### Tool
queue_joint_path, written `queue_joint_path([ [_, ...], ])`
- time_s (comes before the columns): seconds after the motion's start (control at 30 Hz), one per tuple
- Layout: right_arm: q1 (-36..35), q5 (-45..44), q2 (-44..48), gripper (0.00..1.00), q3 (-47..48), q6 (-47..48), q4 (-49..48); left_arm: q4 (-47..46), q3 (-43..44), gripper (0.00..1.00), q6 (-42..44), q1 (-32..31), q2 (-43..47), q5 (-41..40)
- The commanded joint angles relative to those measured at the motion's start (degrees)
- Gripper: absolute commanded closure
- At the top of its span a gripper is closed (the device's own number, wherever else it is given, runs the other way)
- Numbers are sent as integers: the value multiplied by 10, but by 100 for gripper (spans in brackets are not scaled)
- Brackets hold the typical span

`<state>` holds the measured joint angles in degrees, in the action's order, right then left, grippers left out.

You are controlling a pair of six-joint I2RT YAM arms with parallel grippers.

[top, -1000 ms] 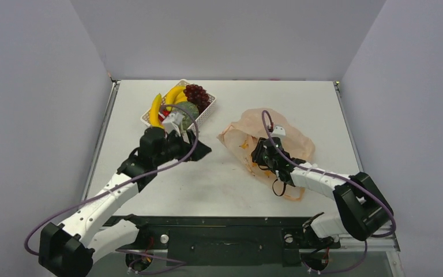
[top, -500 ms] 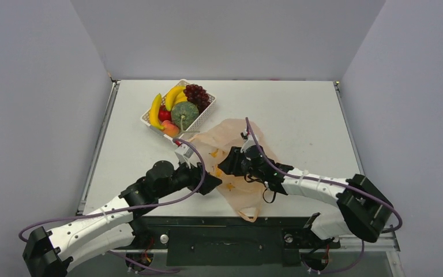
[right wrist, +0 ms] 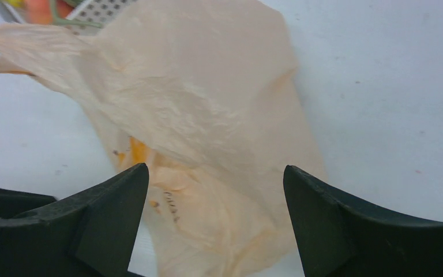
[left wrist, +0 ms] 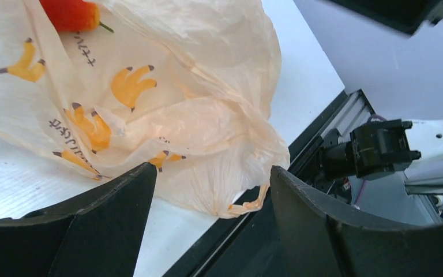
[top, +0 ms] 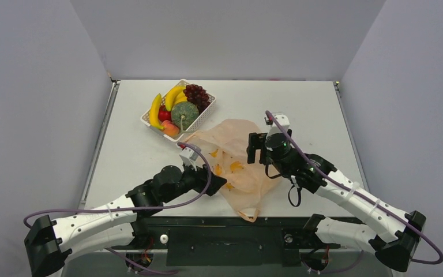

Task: Take the fake fruits out of the plastic bag
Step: Adjust the plastic bag at the center of the board.

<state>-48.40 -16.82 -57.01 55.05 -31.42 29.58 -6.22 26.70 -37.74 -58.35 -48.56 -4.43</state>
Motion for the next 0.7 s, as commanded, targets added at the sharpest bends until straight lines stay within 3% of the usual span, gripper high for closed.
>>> queue_joint_path([
  [0.0, -40, -170, -51, 17, 51, 79, 136, -6, 10, 30, 9, -2, 44, -60],
  [0.23, -160, -331, -198, 6, 130, 156, 177, 35, -26, 29, -12, -1, 117, -76],
  [0.43, -161, -327, -255, 4, 128, 204, 124, -38, -66, 29, -31, -2, 115, 0],
  [0.67, -123, -301, -300, 9, 115, 222, 56, -120, -88, 29, -18, -38, 42, 7],
])
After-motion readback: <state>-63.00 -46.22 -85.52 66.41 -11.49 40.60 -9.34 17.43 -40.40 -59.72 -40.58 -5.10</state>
